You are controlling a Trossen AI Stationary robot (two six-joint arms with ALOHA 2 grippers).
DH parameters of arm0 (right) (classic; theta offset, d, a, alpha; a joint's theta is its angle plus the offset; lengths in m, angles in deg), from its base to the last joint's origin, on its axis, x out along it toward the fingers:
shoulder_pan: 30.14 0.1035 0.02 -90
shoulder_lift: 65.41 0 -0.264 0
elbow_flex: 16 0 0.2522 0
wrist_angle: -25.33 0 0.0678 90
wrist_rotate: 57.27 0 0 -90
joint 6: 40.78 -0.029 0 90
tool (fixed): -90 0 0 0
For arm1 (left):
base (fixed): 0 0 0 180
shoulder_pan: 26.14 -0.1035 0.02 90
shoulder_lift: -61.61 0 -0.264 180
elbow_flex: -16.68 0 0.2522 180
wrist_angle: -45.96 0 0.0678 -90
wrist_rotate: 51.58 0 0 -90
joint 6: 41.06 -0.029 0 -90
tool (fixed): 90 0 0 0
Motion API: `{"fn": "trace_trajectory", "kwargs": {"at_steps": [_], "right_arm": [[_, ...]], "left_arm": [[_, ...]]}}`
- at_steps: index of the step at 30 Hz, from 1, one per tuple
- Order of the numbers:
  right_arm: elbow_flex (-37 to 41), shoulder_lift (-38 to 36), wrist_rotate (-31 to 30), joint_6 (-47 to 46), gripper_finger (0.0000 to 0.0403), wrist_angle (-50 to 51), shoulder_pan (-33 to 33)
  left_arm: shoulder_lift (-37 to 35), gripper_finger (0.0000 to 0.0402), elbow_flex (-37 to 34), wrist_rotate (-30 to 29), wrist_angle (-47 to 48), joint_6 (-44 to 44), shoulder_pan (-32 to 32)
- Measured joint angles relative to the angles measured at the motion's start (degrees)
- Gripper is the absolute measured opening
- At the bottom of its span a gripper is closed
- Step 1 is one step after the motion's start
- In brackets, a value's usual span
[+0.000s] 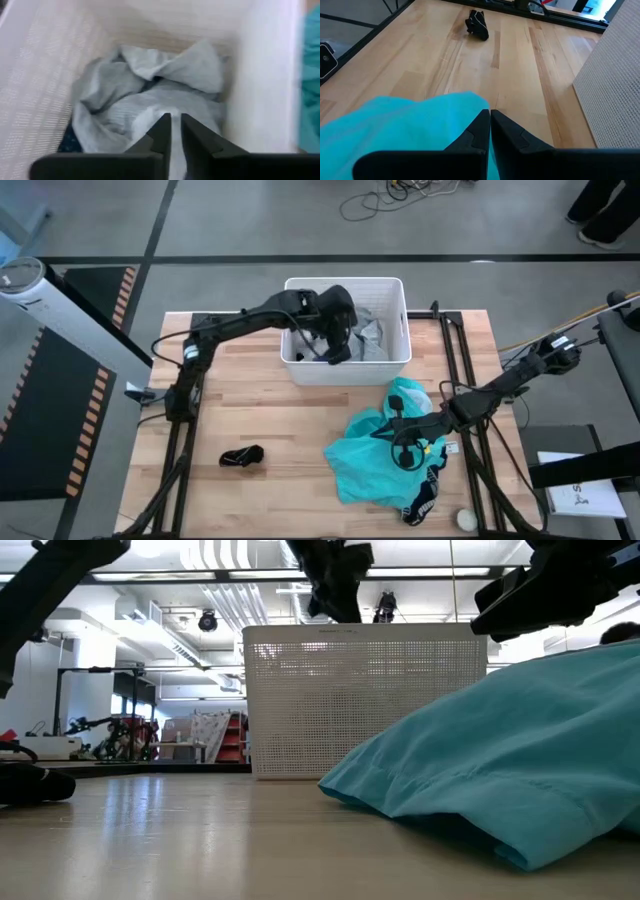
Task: Sort clothes
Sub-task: Put the gray sock into the white laundry bin, then put the black sock into the white laundry bin
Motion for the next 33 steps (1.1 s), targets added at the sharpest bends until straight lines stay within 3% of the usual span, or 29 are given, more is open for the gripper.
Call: {"fn": "trace_trajectory", "kwargs": {"at_steps": [9, 15, 17, 21, 28, 33], "right_arm": [[0.10, -0.01, 0.01, -0.09, 0.0000, 0.03, 0.01], [0.10, -0.01, 0.02, -0.61, 0.0000, 0.01, -0.02], [0.11, -0.01, 0.02, -0.66, 0.0000, 0.00, 0.00], [0.14, -0.01, 0.02, -0.68, 0.0000, -0.04, 0.01], [0.14, -0.01, 0.02, -0.85, 0.0000, -0.26, -0.02], [0.14, -0.01, 0.07, -1.14, 0.0000, -0.39, -0.02]], "left_arm": [[-7.98, 0.0173, 0.07, -1.42, 8.12, 5.41, 7.40], [-12.30, 0.0235, 0.04, -15.75, 25.63, 15.23, 20.24], [-12.49, 0.0240, -0.28, -18.65, 28.80, 20.51, 25.42], [-13.87, 0.0238, -3.94, -18.97, 26.30, 29.35, 35.02], [-15.02, 0.0209, -15.35, -18.70, 28.21, 46.65, 45.44], [-16.26, 0.0193, -25.94, -11.51, 28.01, 54.19, 49.11]]}}
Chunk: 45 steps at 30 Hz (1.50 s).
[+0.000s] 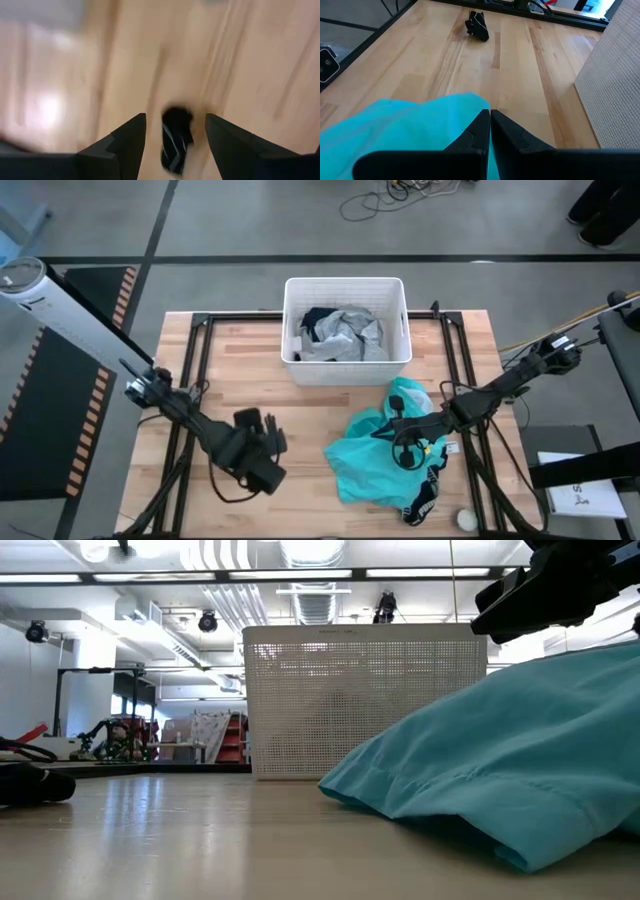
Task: Sort clothes
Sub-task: Put the black sock into the white laundry bin
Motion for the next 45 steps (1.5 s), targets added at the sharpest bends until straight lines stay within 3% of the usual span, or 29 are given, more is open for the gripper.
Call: {"fn": "trace_trajectory", "kwargs": {"at_steps": [5, 9, 21, 31, 36, 43, 45], "right_arm": [[0.02, 0.00, 0.04, -0.04, 0.0000, 0.02, 0.00], [0.02, 0.00, 0.07, -0.02, 0.0000, 0.02, 0.00], [0.02, 0.00, 0.13, -0.13, 0.0000, 0.09, 0.00], [0.04, 0.00, 0.12, -0.05, 0.0000, 0.07, 0.00], [0.04, 0.00, 0.11, -0.05, 0.0000, 0.07, 0.02], [0.04, 0.00, 0.11, 0.02, 0.0000, 0.05, 0.00], [0.04, 0.00, 0.11, 0.03, 0.0000, 0.02, 0.01]], "left_arm": [[-0.09, 0.0186, -11.04, 5.14, -2.83, 4.27, 1.55], [-0.13, 0.0195, -18.86, 9.14, -10.81, 4.23, 2.00], [-3.50, 0.0239, -37.94, 12.36, -31.68, 4.63, 1.94], [-6.90, 0.0222, -50.50, 13.61, -44.51, 7.84, 1.45], [-7.58, 0.0179, -52.93, 14.37, -46.42, 10.12, 0.87], [-8.05, 0.0031, -49.23, 12.22, -43.25, 9.10, 0.20], [-8.40, 0.0012, -47.56, 11.73, -42.59, 8.27, -0.39]]}}
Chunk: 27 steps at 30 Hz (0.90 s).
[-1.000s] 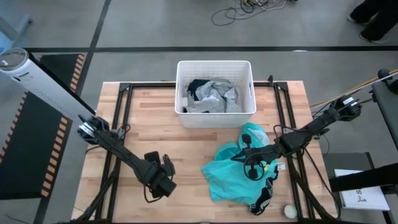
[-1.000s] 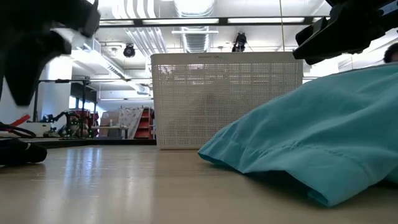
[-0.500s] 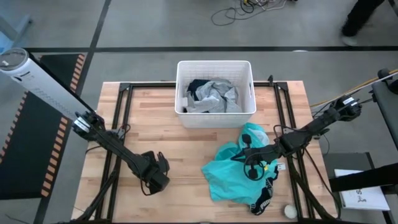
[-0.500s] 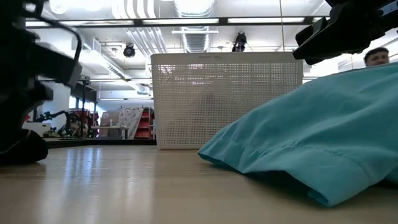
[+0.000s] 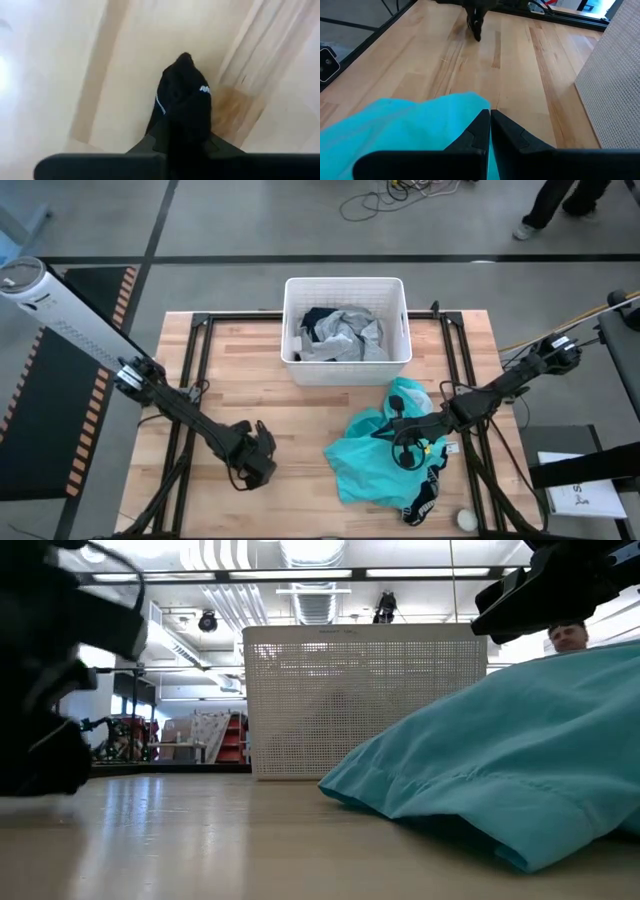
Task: Sort clothes
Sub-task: Put the black sock into the white laundry bin
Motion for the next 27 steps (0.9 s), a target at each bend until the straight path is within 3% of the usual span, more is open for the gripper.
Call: {"fn": "trace_trajectory", "kwargs": {"at_steps": [9, 18, 27], "right_arm": [[0.00, 0.00, 0.00, 0.01, 0.0000, 0.00, 0.00], [0.00, 0.00, 0.00, 0.12, 0.0000, 0.02, 0.01], [0.00, 0.00, 0.00, 0.18, 0.0000, 0.00, -0.01]], "left_arm": [[-0.06, 0.0006, 13.46, -10.12, 7.79, -6.20, -3.18], [-0.12, 0.0003, 34.56, -24.05, 12.08, -23.22, -11.41], [-0.20, 0.0002, 48.91, -24.91, 4.76, -45.17, -25.04]]}}
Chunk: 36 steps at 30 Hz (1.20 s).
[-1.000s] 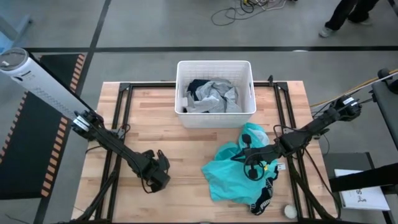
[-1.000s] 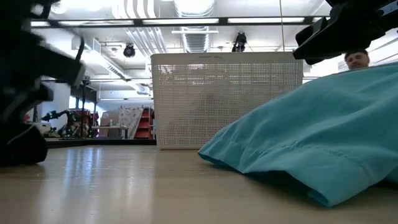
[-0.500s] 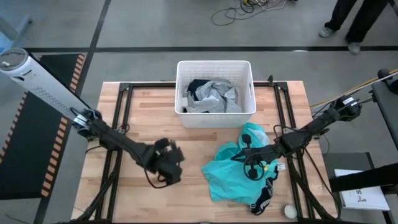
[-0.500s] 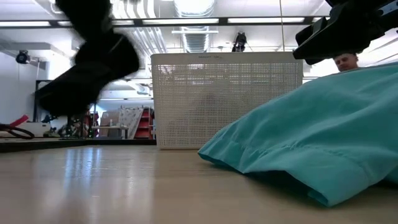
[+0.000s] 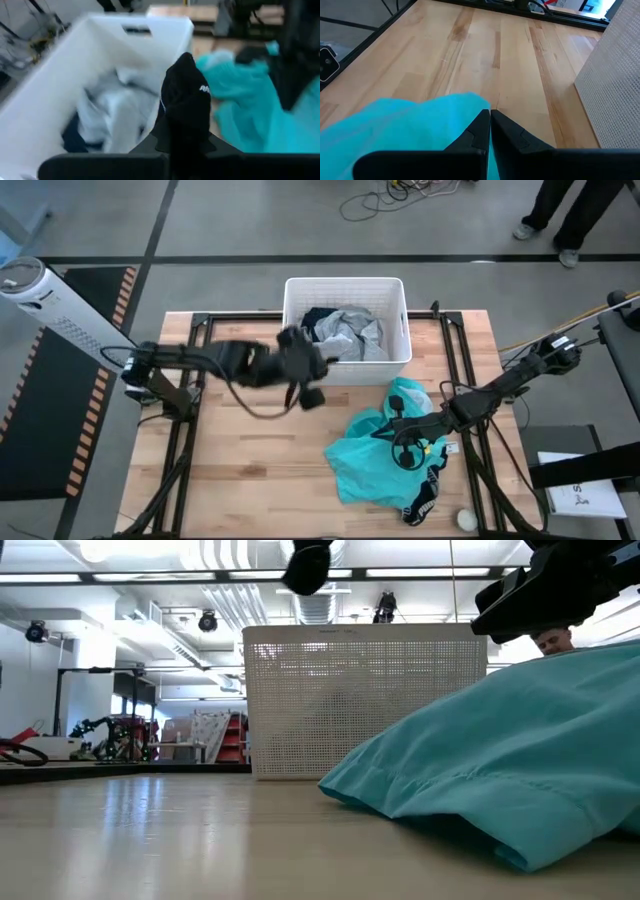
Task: Sort clothes
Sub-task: Put the black sock into the white laundry bin, then put the light blue shorts into the white laundry bin
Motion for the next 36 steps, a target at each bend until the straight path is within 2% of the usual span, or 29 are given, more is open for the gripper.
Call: {"fn": "trace_trajectory", "kwargs": {"at_steps": [6, 12, 14, 18, 30, 33, 36], "right_arm": [[0.00, 0.00, 0.00, 0.27, 0.0000, 0.02, 0.01], [0.00, 0.00, 0.00, 0.30, 0.0000, 0.02, 0.00], [0.00, 0.00, 0.00, 0.30, 0.0000, 0.02, 0.01], [0.00, 0.00, 0.00, 0.30, 0.0000, 0.05, -0.01], [0.00, 0.00, 0.00, 0.30, 0.0000, 0.13, 0.01], [0.00, 0.00, -0.01, 0.22, 0.0000, 0.11, 0.01], [0.00, 0.00, -0.02, -0.12, 0.0000, 0.15, -0.01]], "left_arm": [[0.00, 0.0002, 1.93, 5.89, -4.89, -6.39, -10.17], [0.05, 0.0007, -1.37, 16.01, -7.54, -4.62, -18.78], [0.43, 0.0017, -2.73, 17.65, -9.27, -4.27, -20.17], [1.06, 0.0056, -4.46, 17.67, -10.23, -6.98, -21.30], [0.94, 0.0232, -4.64, 17.24, -9.34, -8.64, -21.08], [0.26, 0.0247, -4.61, 17.24, -3.14, -8.77, -20.54], [-0.10, 0.0232, -4.71, 15.42, 3.53, -9.03, -18.32]]}}
